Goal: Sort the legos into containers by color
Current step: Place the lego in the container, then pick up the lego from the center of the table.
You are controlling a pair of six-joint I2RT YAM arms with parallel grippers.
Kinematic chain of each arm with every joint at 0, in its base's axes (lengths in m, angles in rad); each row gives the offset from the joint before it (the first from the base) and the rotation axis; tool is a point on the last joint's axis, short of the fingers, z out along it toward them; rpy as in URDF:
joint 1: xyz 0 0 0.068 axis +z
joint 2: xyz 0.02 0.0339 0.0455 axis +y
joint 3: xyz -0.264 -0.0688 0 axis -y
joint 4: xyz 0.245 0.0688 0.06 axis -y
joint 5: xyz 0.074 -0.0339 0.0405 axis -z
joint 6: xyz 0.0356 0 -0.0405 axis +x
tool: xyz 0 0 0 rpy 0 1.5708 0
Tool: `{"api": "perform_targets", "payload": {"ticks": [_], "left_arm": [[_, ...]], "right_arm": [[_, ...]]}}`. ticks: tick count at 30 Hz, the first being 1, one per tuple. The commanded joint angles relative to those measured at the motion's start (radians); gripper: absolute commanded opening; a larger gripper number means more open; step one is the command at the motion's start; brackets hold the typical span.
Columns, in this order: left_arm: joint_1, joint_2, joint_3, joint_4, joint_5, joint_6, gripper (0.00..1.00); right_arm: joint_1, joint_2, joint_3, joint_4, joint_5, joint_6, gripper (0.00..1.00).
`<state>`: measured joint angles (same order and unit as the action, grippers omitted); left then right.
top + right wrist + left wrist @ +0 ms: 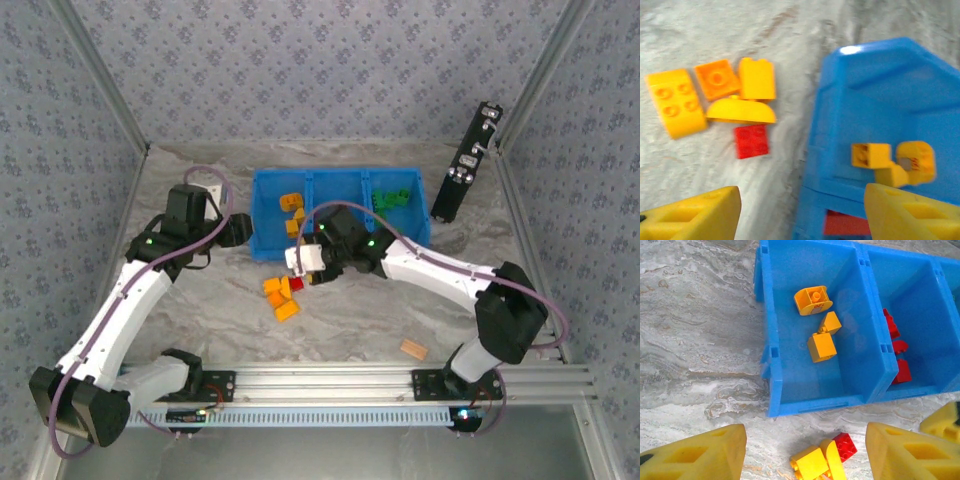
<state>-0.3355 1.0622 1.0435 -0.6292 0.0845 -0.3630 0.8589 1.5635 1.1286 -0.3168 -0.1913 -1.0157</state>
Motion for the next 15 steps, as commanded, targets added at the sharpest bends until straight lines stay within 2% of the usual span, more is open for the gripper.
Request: {"api": "perform_targets", "payload": {"ticks": [1,10,15], "left_arm": [[0.007,-0.016,0.001,-0.013,-0.005,0.015,0.64],[0.013,-0.032,0.001,-0.028,-0.008,0.028,0.65],[0.040,-0.057,0.003,-0.044,-0.002,0.036,0.66]], "right_arm": [[0.012,0.032,-0.035,0.002,-0.023,-0.041,0.68],[0.075,0.180,0.015,0.003,-0.016,-0.098,0.68],[0.072,0.256,0.044,0.014,-0.037,-0.088,0.68]]}}
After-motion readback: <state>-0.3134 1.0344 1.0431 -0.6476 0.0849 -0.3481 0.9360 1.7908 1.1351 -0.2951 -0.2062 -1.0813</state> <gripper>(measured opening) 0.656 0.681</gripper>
